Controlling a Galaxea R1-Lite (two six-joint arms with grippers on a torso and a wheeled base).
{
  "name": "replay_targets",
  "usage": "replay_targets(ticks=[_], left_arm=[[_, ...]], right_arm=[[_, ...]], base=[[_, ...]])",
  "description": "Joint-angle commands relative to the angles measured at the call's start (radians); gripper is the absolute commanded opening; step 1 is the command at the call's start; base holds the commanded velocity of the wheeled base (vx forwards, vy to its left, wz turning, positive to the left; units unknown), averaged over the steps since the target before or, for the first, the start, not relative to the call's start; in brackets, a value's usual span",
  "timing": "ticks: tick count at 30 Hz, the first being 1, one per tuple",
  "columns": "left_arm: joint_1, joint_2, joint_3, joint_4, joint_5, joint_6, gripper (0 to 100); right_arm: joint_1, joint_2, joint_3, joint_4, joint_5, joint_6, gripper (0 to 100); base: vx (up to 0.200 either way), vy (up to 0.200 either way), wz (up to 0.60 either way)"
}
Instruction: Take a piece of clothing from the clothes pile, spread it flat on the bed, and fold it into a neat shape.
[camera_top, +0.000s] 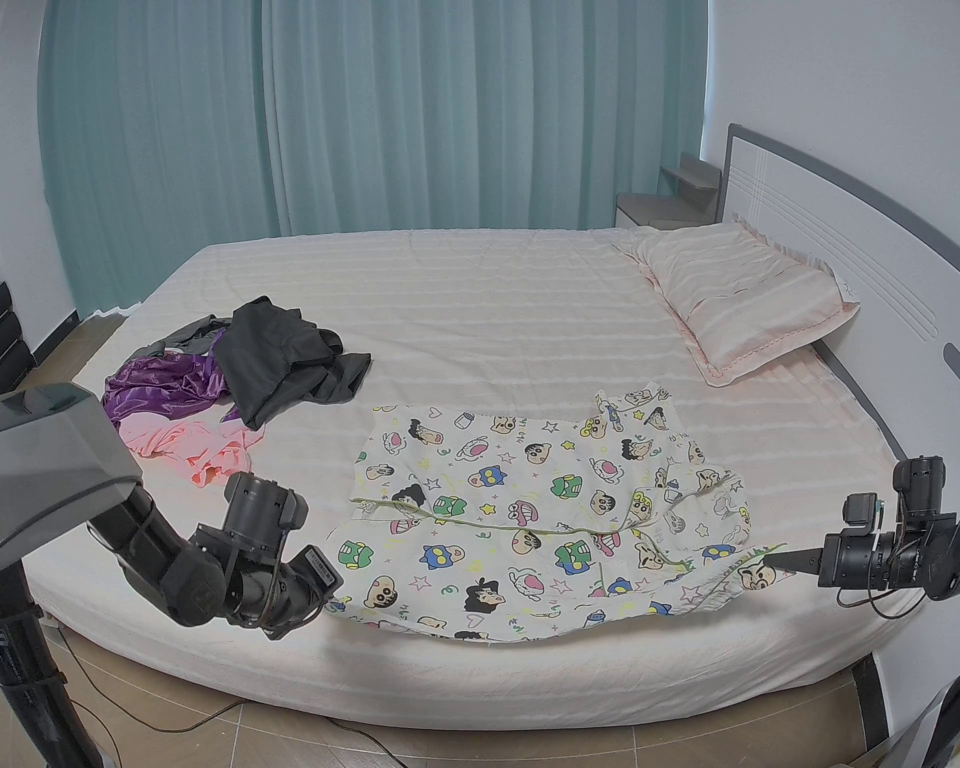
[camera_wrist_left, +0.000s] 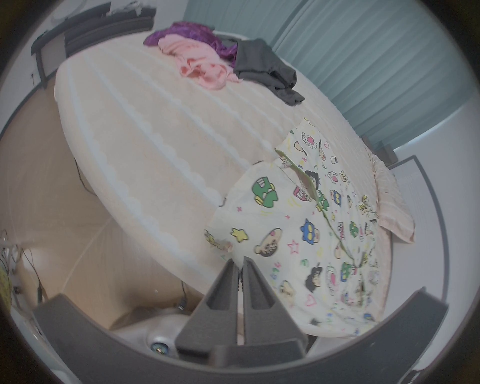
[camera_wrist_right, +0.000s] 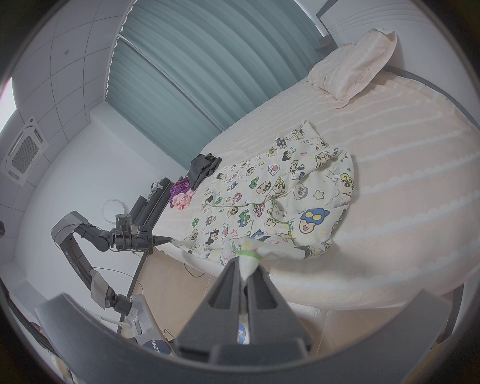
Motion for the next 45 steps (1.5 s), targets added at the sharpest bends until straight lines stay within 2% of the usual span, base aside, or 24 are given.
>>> replay_targets(ticks=[1,7,19,29,35,36,41,45], left_arm=[[0.055,-0.011,-0.147,0.108,-0.107,-0.067,0],[0.086,-0.005,-0.215,0.134,-0.122,-0.127,0],[0.116,0.078,-0.299,0.136,-0.124,-0.128,0],[0.152,0.194,-0.44,0.153,-0.113,-0.127,0],[0.152,0.244,-0.523,0.179,-0.107,-0.125,0],[0.152,0.257,-0.568,0.205,-0.098,-0.125,0],[0.152,0.306,-0.677,0.261,-0.047,-0.124,0],[0.147,0.329,-0.712,0.274,-0.044,-0.119,0]], right_arm=[[0.004,0.069,-0.042,-0.004,0.001,0.003,0],[0.001,0.086,-0.103,-0.004,-0.008,0.033,0],[0.001,0.196,-0.2,-0.004,-0.031,0.049,0],[0.004,0.284,-0.35,-0.005,-0.034,0.118,0],[0.02,0.337,-0.41,-0.005,-0.093,0.12,0],[0.021,0.362,-0.439,-0.005,-0.12,0.122,0],[0.032,0.391,-0.48,-0.005,-0.13,0.122,0],[0.046,0.402,-0.499,-0.005,-0.133,0.143,0]], base=[[0.0,0.0,0.0],[0.0,0.0,0.0],[0.0,0.0,0.0],[0.0,0.0,0.0],[0.0,0.0,0.0],[0.0,0.0,0.0],[0.0,0.0,0.0],[0.0,0.0,0.0]])
